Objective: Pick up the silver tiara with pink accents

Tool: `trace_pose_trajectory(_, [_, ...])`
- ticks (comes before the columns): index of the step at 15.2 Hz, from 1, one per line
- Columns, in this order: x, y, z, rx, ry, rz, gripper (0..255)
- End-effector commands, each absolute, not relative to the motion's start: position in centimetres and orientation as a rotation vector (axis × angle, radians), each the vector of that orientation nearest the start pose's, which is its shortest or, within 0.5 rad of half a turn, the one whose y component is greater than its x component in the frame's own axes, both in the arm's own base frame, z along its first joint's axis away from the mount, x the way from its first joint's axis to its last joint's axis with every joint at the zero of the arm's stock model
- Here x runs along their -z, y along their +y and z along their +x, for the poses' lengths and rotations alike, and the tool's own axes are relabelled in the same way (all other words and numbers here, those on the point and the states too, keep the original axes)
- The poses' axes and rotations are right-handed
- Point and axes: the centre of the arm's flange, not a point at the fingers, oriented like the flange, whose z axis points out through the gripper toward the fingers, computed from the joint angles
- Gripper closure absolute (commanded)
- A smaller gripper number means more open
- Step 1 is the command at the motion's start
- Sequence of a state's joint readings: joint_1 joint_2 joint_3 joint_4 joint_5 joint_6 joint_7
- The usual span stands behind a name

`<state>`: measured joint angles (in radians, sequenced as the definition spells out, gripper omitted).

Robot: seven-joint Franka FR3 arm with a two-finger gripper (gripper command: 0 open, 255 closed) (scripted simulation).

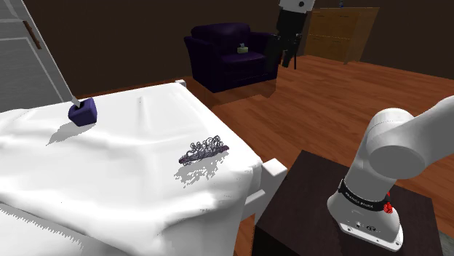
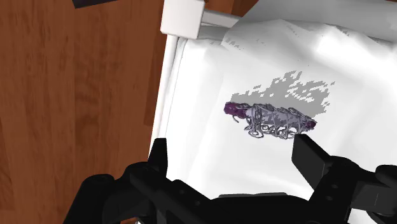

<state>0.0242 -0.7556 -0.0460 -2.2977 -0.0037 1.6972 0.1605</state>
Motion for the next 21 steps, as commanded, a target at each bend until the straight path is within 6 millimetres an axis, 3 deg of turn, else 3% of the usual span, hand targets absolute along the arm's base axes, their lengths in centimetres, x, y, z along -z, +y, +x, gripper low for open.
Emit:
trace_pose_trajectory(1, [-62.1,-1.2,32.8,0.236,0.266,-3.082,0])
trace_pose_trajectory(11, [-54.8,9.3,41.5,0.100,0.568,-3.190,0])
trace_pose_trajectory(21, [-45.5,17.2,51.0,-0.051,0.891,-3.260,0])
